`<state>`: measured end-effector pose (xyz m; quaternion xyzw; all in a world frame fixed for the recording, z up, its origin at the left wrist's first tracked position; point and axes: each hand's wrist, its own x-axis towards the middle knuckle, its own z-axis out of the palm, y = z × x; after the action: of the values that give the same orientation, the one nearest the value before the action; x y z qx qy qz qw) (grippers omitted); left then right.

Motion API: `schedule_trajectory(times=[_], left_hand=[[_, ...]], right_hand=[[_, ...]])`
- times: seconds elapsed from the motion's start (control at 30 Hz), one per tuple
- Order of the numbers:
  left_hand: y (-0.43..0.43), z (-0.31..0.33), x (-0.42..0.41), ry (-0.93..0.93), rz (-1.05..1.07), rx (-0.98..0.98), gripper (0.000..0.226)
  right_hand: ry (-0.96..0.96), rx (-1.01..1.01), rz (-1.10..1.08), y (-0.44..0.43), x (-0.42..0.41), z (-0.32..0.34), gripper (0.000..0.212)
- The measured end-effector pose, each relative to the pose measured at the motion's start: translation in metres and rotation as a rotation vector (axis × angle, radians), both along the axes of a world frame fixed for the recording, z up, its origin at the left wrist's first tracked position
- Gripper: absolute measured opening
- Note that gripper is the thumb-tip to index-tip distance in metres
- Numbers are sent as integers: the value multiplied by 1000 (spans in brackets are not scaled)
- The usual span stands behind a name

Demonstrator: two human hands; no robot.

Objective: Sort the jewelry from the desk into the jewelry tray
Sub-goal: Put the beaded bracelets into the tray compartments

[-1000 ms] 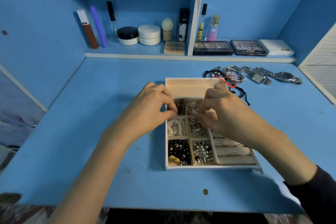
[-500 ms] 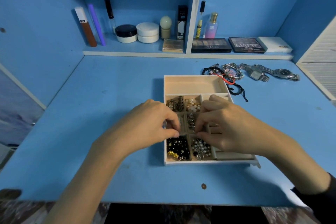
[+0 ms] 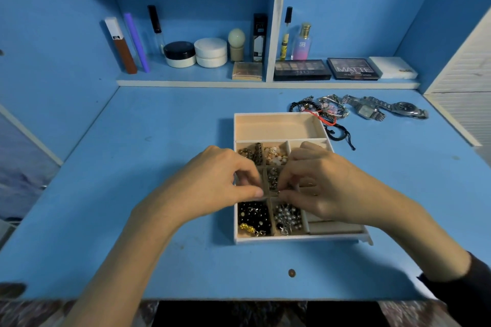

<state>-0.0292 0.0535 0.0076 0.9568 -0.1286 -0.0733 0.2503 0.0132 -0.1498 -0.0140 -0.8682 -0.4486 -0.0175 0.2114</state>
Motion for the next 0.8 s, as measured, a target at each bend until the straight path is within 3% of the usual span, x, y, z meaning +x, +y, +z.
schedule_trajectory(times=[0.13, 0.23, 0.27, 0.37, 0.6, 0.8], left_hand=[[-11, 5, 10, -90, 90, -168, 8], [-28, 6, 30, -199, 122, -230, 12], [-35, 6, 39, -237, 124, -234, 13], [-60, 6, 69, -317, 85, -178, 17], [-110, -3, 125, -428, -58, 232, 29], [-124, 1, 138, -398, -69, 342, 14]], right_hand=[[96, 272, -202, -18, 13, 4, 23], [70, 455, -480, -41, 41, -7, 10], [50, 468, -571, -49, 51, -13, 18], [22, 425, -688, -65, 71, -27, 26], [119, 292, -621, -77, 75, -36, 16], [39, 248, -615, -76, 77, -42, 10]])
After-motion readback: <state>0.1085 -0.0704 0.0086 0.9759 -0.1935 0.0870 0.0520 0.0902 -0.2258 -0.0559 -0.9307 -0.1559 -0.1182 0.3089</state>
